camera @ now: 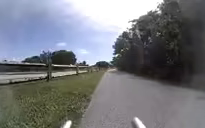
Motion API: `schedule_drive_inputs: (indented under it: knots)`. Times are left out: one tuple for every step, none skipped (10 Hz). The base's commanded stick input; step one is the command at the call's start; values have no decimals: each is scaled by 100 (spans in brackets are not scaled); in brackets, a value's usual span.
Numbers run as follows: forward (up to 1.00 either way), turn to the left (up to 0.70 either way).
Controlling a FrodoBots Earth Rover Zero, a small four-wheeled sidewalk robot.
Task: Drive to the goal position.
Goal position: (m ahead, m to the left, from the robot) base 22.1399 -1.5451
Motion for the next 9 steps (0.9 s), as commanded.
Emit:
schedule_drive_inputs:
  knots:
    - [50,-40]
    - [50,-26]
    - [50,-11]
    - [50,0]
    - [50,0]
    - [50,0]
    - [50,0]
    - [50,0]
    - [50,0]
